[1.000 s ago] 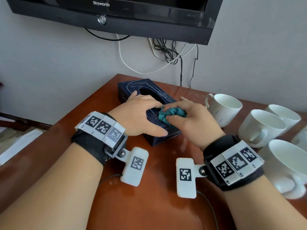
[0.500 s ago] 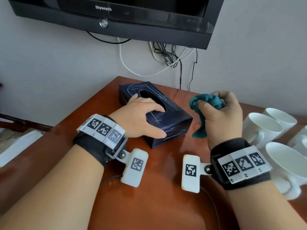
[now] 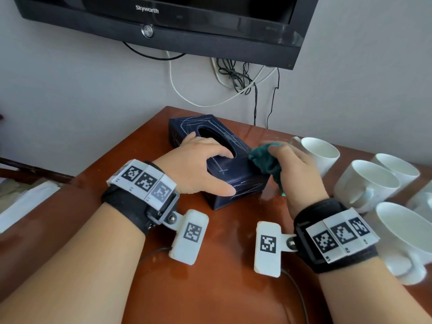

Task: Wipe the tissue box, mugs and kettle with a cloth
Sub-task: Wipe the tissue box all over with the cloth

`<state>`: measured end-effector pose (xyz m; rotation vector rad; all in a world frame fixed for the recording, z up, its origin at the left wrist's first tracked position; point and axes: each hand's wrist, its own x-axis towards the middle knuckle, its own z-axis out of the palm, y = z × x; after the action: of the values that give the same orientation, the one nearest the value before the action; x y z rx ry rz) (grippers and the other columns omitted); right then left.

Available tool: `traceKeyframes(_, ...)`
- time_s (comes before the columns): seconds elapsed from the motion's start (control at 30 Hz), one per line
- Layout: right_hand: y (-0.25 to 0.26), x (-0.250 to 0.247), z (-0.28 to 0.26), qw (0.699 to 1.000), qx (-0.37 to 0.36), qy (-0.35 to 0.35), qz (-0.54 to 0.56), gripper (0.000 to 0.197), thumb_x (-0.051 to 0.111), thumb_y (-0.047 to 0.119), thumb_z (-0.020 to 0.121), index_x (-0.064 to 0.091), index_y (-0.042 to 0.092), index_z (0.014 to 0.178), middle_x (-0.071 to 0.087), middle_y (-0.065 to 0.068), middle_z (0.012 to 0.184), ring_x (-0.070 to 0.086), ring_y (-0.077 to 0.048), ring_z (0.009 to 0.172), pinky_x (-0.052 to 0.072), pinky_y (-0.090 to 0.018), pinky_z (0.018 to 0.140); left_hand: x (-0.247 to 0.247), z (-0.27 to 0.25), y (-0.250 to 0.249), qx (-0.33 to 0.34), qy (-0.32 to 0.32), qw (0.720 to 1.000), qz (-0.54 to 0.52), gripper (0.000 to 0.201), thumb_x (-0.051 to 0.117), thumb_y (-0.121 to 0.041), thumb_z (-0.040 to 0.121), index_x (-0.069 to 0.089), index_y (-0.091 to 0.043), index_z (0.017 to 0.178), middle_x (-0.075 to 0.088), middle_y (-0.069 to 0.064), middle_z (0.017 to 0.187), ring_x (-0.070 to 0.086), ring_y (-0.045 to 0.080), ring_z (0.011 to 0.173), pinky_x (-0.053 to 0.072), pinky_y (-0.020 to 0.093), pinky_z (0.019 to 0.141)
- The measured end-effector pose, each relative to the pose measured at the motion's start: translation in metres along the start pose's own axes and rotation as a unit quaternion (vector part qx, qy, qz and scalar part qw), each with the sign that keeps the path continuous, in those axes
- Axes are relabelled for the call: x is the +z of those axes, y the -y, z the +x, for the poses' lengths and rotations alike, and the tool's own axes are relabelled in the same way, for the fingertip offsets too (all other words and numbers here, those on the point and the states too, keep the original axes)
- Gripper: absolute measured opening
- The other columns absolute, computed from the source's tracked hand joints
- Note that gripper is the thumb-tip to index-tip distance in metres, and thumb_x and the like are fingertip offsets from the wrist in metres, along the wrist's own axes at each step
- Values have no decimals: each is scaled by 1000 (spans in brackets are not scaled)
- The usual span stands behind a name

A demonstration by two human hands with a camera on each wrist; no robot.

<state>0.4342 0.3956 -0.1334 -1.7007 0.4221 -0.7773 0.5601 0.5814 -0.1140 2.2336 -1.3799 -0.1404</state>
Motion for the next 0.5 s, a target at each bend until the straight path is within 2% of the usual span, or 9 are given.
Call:
traceKeyframes(0.07, -2, 1, 1, 999, -2, 3, -40, 27, 56, 39, 82, 82, 37, 91, 77, 7, 102, 70, -4, 90, 56, -30, 79, -1, 0, -2, -4, 2, 1000, 0, 74, 81, -56, 80, 51, -39, 145, 45, -20, 142, 21, -2, 137, -3, 22, 117)
traceKeyframes(0.1, -3, 1, 1, 998, -11, 5, -60, 26, 59, 38, 84, 81, 40, 97, 74, 2, 113, 71, -6, 95, 58, -34, 82, -2, -1, -3, -10, 8, 1000, 0, 75, 81, -57, 80, 51, -40, 145, 43, -22, 141, 19, -6, 132, -5, 25, 119)
traceKeyframes(0.17, -4, -2, 0, 994, -40, 8, -104, 24, 65, 30, 92, 78, 40, 110, 66, 0, 122, 69, -2, 96, 59, -31, 82, -2, -1, -2, -21, 21, 1000, 1, 82, 82, -67, 73, 50, -44, 145, 39, -25, 141, 13, -8, 133, -8, 38, 126)
traceKeyframes(0.23, -5, -5, -1, 987, -73, 3, -141, 27, 70, 21, 95, 74, 37, 116, 68, 7, 118, 66, 1, 102, 53, -24, 92, -5, -2, 1, -32, 32, 999, 12, 90, 73, -78, 61, 49, -49, 143, 35, -27, 146, 8, -1, 146, -6, 50, 128)
traceKeyframes(0.33, 0, -5, -2, 985, -100, -10, -139, 22, 78, 15, 89, 69, 34, 94, 70, 22, 89, 65, 7, 83, 50, -13, 77, -8, -3, 9, -45, 32, 998, 14, 99, 66, -85, 49, 47, -53, 141, 24, -36, 152, -4, -1, 151, -13, 55, 126)
traceKeyframes(0.4, 1, -1, -2, 984, -102, 11, -144, 23, 80, 13, 87, 71, 35, 90, 72, 20, 86, 66, 3, 82, 53, -18, 79, -9, -3, 13, -40, 35, 998, 16, 100, 63, -89, 45, 50, -53, 138, 22, -42, 149, -6, 0, 153, -13, 56, 125)
traceKeyframes(0.47, 7, 3, -6, 982, -102, 56, -152, 21, 80, 15, 87, 76, 34, 95, 76, 14, 92, 69, -3, 88, 55, -23, 84, -8, -1, 13, -39, 40, 998, 22, 101, 63, -89, 45, 52, -51, 138, 22, -45, 146, -7, 1, 153, -13, 56, 125)
traceKeyframes(0.5, 10, 6, -8, 980, -100, 83, -153, 21, 81, 16, 88, 78, 34, 98, 77, 13, 93, 70, -3, 88, 54, -22, 84, -8, -1, 13, -40, 40, 998, 25, 102, 63, -89, 45, 52, -49, 138, 22, -45, 146, -7, 1, 153, -13, 55, 125)
